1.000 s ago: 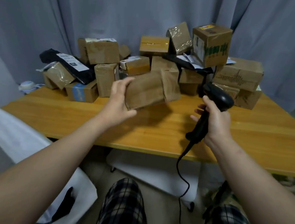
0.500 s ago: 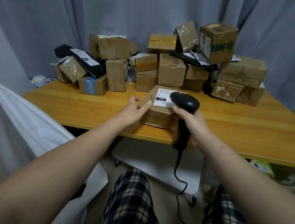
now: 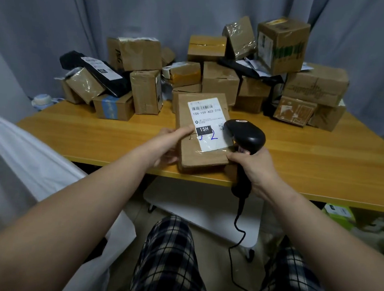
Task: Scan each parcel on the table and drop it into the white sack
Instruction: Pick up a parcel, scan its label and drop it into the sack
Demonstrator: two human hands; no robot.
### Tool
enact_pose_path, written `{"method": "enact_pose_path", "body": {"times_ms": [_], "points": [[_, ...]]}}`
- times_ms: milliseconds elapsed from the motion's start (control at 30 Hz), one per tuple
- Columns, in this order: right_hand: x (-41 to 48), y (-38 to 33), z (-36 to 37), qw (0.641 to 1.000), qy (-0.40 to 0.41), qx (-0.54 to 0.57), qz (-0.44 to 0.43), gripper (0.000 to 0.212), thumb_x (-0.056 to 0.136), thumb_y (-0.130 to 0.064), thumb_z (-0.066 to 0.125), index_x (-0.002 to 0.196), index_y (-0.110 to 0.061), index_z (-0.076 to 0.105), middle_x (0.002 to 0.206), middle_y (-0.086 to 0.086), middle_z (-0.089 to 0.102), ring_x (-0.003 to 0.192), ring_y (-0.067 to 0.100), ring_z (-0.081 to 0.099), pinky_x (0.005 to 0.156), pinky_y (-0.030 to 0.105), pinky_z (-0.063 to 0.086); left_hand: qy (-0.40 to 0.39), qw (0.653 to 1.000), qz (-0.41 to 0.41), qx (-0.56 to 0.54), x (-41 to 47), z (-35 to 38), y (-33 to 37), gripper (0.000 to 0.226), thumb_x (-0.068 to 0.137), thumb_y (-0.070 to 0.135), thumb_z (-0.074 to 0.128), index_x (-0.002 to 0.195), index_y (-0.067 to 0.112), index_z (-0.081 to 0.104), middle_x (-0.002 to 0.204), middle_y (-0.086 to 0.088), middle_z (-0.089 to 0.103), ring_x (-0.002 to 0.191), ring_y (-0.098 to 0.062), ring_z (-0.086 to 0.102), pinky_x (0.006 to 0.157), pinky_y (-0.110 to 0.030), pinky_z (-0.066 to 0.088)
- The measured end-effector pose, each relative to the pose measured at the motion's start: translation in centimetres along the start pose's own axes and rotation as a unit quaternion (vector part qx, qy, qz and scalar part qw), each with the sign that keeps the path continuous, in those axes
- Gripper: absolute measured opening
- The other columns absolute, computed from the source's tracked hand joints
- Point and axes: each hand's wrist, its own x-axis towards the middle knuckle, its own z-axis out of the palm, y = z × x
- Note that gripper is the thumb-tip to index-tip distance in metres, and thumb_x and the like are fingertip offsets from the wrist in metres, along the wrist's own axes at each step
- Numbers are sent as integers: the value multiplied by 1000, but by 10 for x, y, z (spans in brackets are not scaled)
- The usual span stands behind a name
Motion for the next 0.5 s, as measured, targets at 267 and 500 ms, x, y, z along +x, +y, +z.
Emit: {"method": "enact_pose_path", "body": {"times_ms": [267,500], "points": [[-7,-5,4,987,-8,-77,-138,23,80,-14,76,102,-11,67,84,-12,66,79,-7,59,64,1,40,117,973,164,116,3,-2,-4,75,73,34,82,132,9,43,117,6,55,106,-12,56,83,-21,42],[-13,-19,13,982,-10,-81,-173,29,70,-35,79,75,-9,66,51,-12,52,57,12,50,60,36,48,163,958,179,152,9,-14,-11,99,50,58,84,129,10,50,124,-2,64,111,-15,61,97,-33,49]]}}
